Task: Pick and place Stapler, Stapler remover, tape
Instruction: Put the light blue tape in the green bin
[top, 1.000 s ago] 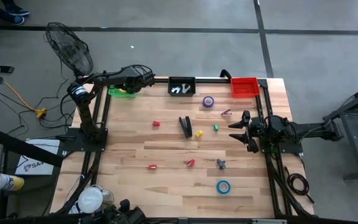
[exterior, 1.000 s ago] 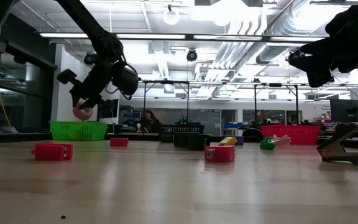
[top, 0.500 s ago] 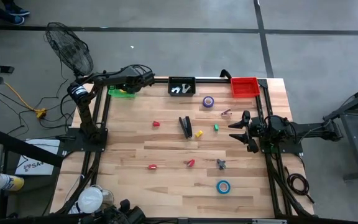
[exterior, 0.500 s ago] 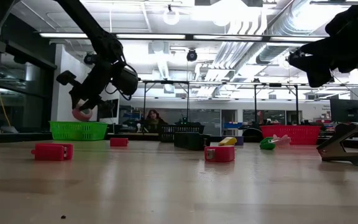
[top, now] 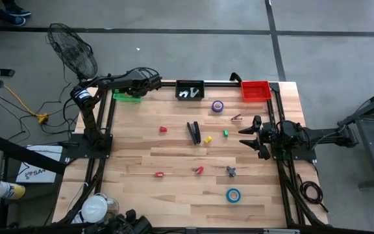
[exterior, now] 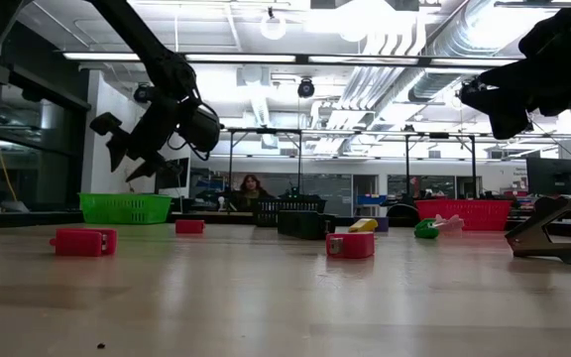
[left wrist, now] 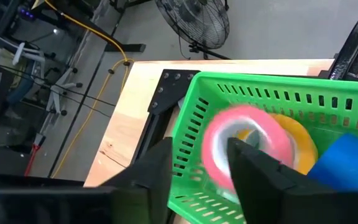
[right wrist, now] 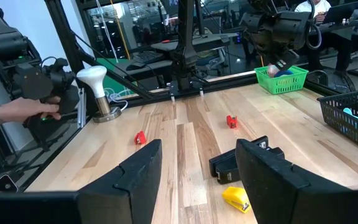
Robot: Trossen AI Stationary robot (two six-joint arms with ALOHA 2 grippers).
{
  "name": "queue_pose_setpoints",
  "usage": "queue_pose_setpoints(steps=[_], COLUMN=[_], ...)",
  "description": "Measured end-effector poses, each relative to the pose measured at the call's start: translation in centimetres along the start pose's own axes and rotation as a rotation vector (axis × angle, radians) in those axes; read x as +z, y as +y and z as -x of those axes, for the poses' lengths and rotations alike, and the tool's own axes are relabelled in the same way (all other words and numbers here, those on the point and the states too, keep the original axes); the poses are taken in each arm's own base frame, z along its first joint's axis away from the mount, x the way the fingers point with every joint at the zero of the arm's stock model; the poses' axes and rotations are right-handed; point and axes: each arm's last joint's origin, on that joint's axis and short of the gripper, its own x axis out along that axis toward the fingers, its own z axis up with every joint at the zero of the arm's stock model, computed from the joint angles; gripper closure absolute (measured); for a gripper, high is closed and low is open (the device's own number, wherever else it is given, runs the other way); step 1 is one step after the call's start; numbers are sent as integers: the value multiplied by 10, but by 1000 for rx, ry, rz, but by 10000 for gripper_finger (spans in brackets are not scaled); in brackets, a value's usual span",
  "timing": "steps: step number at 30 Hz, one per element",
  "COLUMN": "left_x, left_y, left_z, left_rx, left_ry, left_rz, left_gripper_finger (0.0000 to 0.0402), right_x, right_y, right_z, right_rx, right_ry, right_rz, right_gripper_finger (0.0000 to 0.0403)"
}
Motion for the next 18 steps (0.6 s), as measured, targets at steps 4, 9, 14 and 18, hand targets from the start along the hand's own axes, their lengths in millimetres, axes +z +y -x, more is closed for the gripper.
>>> queue_pose_setpoints(steps=[4, 9, 14, 18], left_x=[0, -1, -4, -6], left_y=[0, -1, -2, -2], left_z=[0, 0, 4, 20], left_rx=[-9, -21, -37, -61], left_ry=[14, 37, 34, -25], left_rz=[4, -28, -115, -148], left_gripper_finger=[217, 198, 197, 197], right_x=[0, 0, 0, 0], right_y=[0, 0, 0, 0], right_z=[0, 0, 0, 0], right_rx=[1, 0, 0, 0], right_ry=[0, 0, 0, 0], right_rz=[0, 0, 0, 0], right_gripper_finger=[205, 205, 205, 206])
